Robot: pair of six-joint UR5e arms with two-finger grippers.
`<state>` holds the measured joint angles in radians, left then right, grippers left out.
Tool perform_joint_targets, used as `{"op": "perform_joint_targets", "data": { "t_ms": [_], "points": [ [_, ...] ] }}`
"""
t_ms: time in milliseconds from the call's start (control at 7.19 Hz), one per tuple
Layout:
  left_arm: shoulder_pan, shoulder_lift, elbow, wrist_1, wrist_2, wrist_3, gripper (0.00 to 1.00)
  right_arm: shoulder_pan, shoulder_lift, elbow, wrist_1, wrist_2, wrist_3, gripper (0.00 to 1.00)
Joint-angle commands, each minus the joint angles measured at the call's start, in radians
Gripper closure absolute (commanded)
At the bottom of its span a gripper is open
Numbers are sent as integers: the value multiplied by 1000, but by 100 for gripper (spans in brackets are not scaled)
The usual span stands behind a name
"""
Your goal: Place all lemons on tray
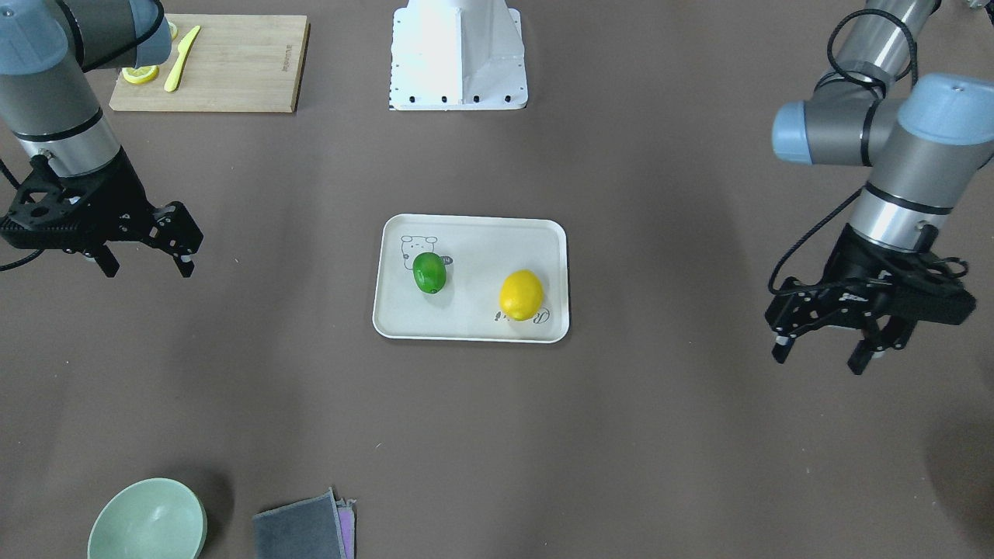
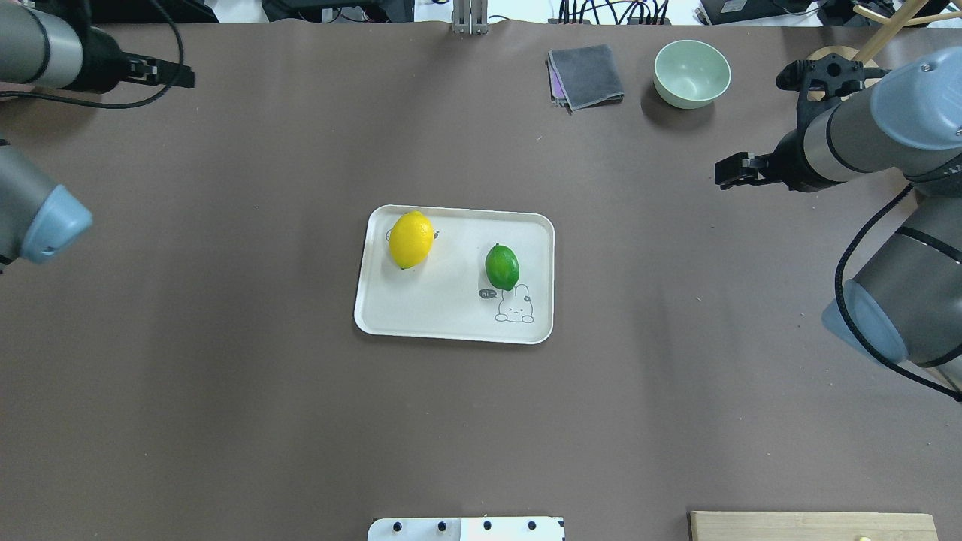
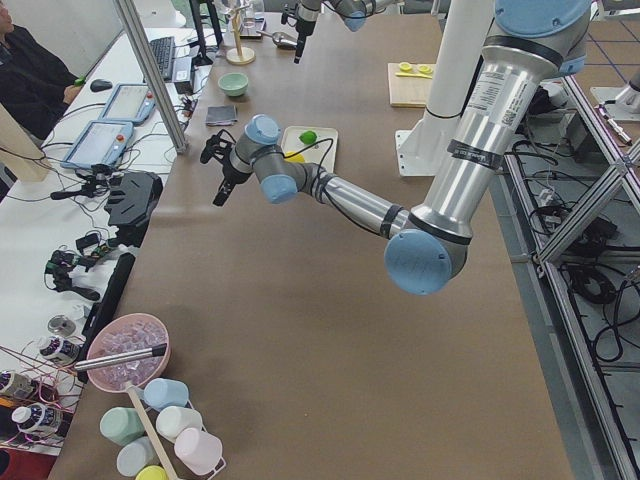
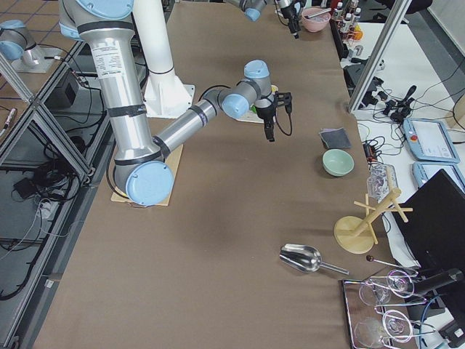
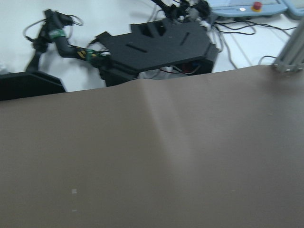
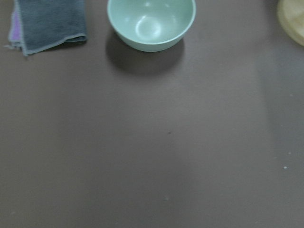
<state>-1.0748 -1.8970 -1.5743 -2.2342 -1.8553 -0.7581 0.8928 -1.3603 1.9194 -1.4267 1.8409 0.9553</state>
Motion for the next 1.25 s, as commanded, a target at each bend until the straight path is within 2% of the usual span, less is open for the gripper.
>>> {"op": "perform_joint_targets", "data": {
  "t_ms": [0,139,278,557,696,835,974,1113],
  "points": [
    [-75,122,37,-15,48,14,2,38,-8,-92,-3,-63,-71,0],
    [-130,174,59,-16,22,69,2,134,-19,-103,-18,11,-325,0],
    [-195,241,68,-2,-14,282,2,255,-69,-117,-29,166,-528,0],
    [-354,256,97,147,-112,593,2,449,-228,-114,-21,340,-804,0],
    [-426,260,93,232,-202,652,2,516,-291,-122,-27,397,-899,0],
    [-495,260,88,295,-363,655,2,585,-340,-128,-31,429,-994,0],
    [-525,263,86,297,-465,655,2,624,-385,-134,-34,501,-1036,0],
    [-534,307,64,297,-481,655,2,641,-410,-132,-44,541,-1037,0]
  ]
}}
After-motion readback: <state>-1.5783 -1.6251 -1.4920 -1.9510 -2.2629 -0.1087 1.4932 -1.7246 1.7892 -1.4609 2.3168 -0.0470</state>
